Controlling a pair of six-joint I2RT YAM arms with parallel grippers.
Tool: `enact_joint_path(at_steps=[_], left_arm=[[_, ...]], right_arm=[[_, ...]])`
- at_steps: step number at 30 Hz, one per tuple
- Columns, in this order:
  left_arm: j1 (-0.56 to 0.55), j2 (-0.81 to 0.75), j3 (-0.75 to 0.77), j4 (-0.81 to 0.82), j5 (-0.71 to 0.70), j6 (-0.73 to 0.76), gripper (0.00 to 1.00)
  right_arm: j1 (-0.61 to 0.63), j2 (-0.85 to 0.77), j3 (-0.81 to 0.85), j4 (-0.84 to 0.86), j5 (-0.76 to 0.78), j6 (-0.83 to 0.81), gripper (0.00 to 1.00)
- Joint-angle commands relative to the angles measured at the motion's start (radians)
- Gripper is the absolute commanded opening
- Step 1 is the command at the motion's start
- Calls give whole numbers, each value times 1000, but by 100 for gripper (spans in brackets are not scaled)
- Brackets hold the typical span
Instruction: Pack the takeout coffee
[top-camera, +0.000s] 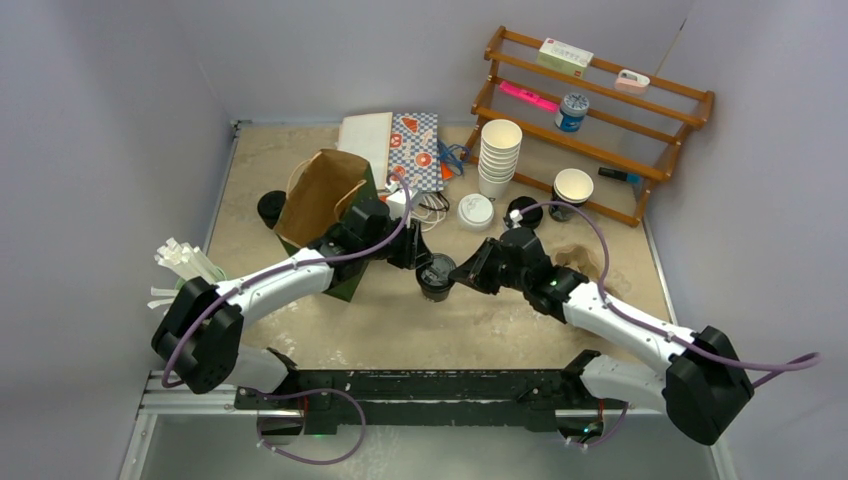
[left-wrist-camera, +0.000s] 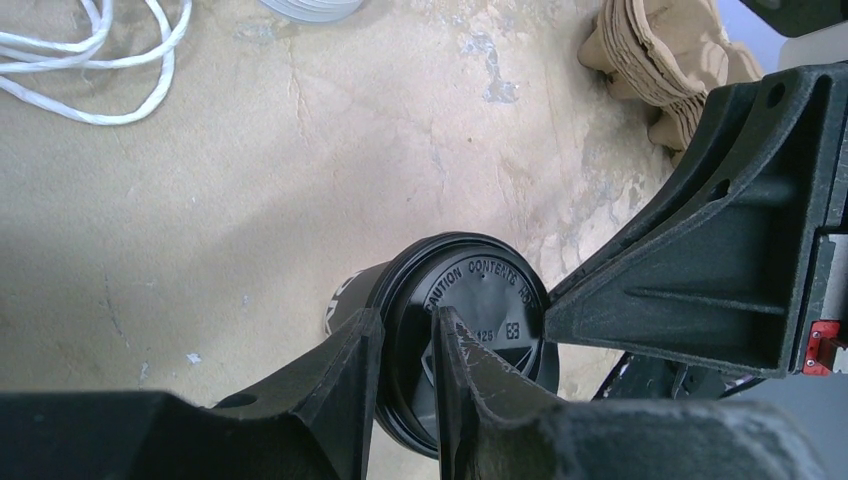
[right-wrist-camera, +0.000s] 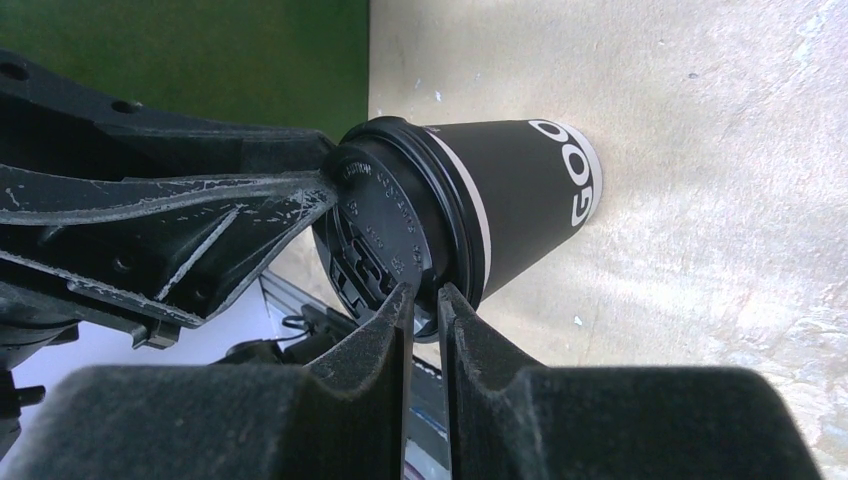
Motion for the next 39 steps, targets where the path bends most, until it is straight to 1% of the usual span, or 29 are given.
enact_joint_path(at_steps=[1, 8, 13, 16, 20, 25, 32, 39], left_arm=[[-22, 30, -56, -91, 71, -29, 27], [-22, 28, -71, -79, 76, -34, 27], [-22, 25, -49, -95, 73, -27, 27], [-21, 19, -8, -125, 61, -14, 27], [-21, 21, 78, -180, 23, 8, 28], [-21, 26, 178, -244, 5, 27, 30], [-21, -19, 183, -272, -3, 19, 31], [-22, -53, 160, -292, -4, 16, 31]], right_arm=[[9, 153, -110, -204, 118, -41, 19], [8, 161, -144, -185, 128, -30, 19], [9, 135, -119, -198, 129, -36, 19], [8, 102, -61, -212, 124, -59, 19], [8, 93, 65, -279, 109, -82, 20], [6, 112, 224, -366, 179, -145, 22], [-6, 171, 269, -345, 141, -197, 21], [-6, 175, 307, -327, 106, -243, 22]])
